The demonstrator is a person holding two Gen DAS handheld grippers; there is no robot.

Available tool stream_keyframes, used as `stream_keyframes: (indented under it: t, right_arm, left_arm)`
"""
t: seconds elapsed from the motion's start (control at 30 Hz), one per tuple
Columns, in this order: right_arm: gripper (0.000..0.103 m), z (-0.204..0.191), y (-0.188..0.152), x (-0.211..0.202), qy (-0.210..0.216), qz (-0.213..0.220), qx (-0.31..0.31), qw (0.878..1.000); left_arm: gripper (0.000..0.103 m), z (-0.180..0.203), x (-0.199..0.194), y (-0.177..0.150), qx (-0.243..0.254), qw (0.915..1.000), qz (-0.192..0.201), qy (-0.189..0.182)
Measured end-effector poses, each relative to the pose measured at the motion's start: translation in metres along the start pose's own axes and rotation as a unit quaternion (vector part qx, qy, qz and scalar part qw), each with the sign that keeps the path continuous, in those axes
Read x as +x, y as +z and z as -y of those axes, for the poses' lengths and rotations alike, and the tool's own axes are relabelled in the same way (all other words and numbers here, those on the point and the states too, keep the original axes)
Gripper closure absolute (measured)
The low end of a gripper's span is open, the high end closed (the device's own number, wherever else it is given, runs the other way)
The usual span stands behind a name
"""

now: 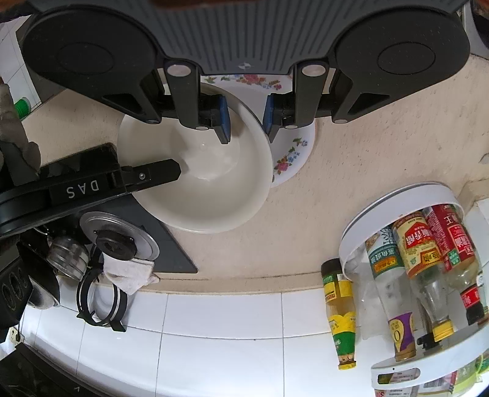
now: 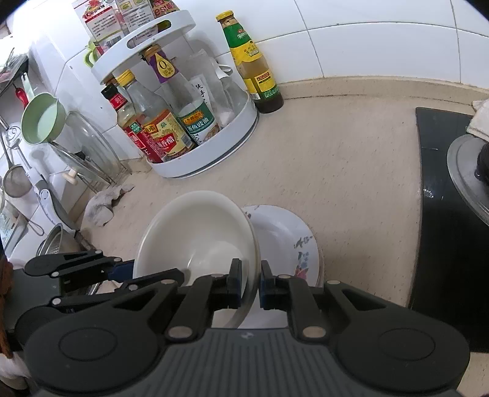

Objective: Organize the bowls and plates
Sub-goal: 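Lower the white bowl onto the floral-rim plates with both grippers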

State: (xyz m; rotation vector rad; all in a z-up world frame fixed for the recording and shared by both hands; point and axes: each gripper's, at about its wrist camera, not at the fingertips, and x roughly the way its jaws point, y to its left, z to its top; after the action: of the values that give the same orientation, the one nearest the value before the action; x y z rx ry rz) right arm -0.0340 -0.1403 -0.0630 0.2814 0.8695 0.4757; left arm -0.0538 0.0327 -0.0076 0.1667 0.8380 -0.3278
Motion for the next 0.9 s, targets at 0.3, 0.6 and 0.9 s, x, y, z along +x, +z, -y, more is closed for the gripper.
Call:
stream_keyframes:
  t: [0.3, 0.6, 0.9]
  right_arm:
    - [0.09, 0.001, -0.004, 0.003, 0.004, -0.009, 0.005, 1.0]
    - [0.09, -0.004, 0.002, 0.014, -0.015, -0.018, -0.002, 1.0]
    - [0.09, -0.007, 0.008, 0.024, -0.03, -0.026, -0.009, 0.999]
  left_arm:
    - [0.073, 0.003, 0.002, -0.004, 0.001, 0.9999, -0.008, 0.012]
    - [0.073, 0.003, 0.016, -0.004, 0.001, 0.9993, -0.024, 0.028]
    - [0.072, -0.003, 0.026, -0.002, -0.001, 0.9989, -0.035, 0.031]
